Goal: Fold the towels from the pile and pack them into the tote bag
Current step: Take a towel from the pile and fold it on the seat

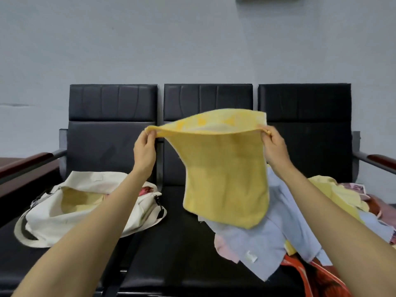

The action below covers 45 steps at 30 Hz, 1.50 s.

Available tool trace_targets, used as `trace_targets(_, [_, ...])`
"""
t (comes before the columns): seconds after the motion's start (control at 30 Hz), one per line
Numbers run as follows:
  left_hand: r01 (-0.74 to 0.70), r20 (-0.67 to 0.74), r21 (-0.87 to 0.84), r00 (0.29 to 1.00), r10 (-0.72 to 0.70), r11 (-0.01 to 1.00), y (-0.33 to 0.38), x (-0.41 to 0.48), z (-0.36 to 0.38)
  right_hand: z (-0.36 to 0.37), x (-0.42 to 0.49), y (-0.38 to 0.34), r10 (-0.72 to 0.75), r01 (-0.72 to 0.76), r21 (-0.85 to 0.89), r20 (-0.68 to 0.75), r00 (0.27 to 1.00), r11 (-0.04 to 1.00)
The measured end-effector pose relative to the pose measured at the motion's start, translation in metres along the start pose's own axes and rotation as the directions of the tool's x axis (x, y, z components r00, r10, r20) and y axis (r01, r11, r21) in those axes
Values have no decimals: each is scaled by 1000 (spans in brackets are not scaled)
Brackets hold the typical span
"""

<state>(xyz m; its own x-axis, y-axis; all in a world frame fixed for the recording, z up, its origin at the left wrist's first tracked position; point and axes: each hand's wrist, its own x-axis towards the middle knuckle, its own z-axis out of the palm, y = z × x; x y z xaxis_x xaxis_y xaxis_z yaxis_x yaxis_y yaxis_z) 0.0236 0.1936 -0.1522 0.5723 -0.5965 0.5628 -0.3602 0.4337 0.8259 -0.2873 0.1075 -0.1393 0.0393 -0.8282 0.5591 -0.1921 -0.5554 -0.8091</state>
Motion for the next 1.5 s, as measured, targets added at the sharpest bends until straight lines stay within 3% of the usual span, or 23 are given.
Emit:
trace_targets(0.23, [188, 213, 139, 953, -215, 972, -77, -92, -34, -23, -74, 62, 155, -123, -364, 59, 986, 923])
trace_targets(0.3, [271, 260, 153, 917, -303, 950, -94, -111, -45, -33, -89, 73, 268, -171, -439, 168, 949, 882])
trace_targets(0.33, [344, 291, 170, 878, -380, 924, -102, -118, -49, -38, -96, 77, 352, -189, -494, 261, 899, 849])
trace_targets(0.43, [566, 371, 312, 667, -646, 763, -127, -139, -55, -49, -111, 94, 608, -260, -612, 471, 639, 747])
trace_targets(0.5, [570, 365, 407, 614, -699, 714, -144, -151, -53, -50, -118, 108, 660, -298, -623, 496, 564, 723])
trace_targets(0.53, [567, 345, 427, 618, -707, 704, -149, -156, -51, -48, -119, 116, 664, -314, -621, 476, 577, 718])
trace_targets(0.7, [470, 237, 516, 725, -647, 716, -167, -150, -27, -31, -118, 149, 480, -212, -634, 285, 830, 744])
trace_targets(0.83, [404, 210, 526, 790, -575, 748, -174, -130, -5, -21, -115, 169, 400, -228, -616, 156, 903, 754])
trace_targets(1.13, [251, 244, 732, 771, -588, 633, -207, -124, 21, -8, -102, 188, 475, -257, -700, 132, 870, 666])
trace_targets(1.3, [212, 249, 736, 798, -549, 643, -217, -117, 25, -7, -98, 181, 458, -295, -584, 149, 877, 756])
trace_targets(1.4, [293, 281, 692, 733, -619, 660, -215, -111, 29, -9, -94, 177, 518, -429, -375, 175, 837, 821])
trace_targets(1.5, [409, 311, 630, 647, -696, 661, -209, -105, 30, -12, -94, 178, 593, -536, -256, 286, 753, 805])
